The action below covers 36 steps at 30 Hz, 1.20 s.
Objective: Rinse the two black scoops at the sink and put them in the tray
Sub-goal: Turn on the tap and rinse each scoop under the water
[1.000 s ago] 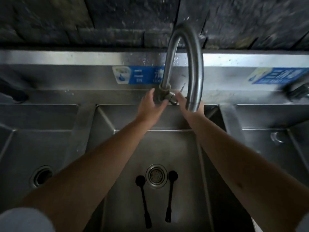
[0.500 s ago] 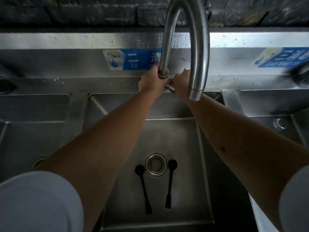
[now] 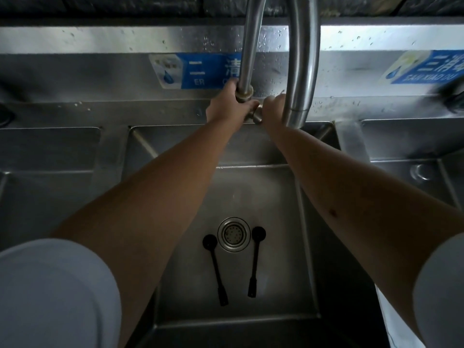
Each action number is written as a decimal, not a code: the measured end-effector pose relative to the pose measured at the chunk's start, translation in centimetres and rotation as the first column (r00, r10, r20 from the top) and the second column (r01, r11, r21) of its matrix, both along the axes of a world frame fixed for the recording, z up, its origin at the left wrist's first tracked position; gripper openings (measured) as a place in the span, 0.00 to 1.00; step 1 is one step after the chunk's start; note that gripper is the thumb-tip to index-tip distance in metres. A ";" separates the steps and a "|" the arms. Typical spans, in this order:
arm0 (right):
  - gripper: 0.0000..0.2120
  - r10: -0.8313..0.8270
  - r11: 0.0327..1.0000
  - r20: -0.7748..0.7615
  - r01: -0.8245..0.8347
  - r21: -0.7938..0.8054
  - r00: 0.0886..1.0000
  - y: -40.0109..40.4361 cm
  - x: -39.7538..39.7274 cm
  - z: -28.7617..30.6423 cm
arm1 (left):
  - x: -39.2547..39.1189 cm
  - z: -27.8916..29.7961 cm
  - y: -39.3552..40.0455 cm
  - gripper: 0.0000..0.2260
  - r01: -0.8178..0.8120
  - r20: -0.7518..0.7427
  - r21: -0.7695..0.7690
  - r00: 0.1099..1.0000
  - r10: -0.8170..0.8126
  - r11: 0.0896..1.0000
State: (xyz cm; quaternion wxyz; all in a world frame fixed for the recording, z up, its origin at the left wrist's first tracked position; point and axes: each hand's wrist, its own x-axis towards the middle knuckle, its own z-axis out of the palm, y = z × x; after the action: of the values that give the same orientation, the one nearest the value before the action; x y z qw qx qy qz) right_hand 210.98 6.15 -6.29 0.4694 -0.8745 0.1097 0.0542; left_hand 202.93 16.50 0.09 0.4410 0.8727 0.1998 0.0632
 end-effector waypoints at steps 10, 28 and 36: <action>0.27 0.082 0.996 -0.086 -0.085 -0.037 0.993 -3.8 -13.4 0.6 | -9.3 -4.6 -2.8 0.24 -0.070 0.018 -0.143 0.997 0.074 0.987; 0.18 0.070 0.958 -0.649 -0.232 -0.168 0.758 -10.3 -33.2 -18.7 | -28.1 -23.8 -10.6 0.07 -0.041 -0.577 -0.466 0.771 -0.268 0.884; 0.08 0.235 0.939 -0.676 -0.343 -0.028 0.699 -10.6 -33.2 -18.3 | -28.2 -23.0 -10.4 0.14 -0.052 -0.549 -0.552 0.773 -0.317 0.832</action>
State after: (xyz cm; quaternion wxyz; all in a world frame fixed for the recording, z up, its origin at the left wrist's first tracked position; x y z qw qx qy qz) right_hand 177.76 -4.46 -24.62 0.3172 -0.8369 0.1338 0.4255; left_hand 174.72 6.11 -22.87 0.5800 0.6964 0.2778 -0.3185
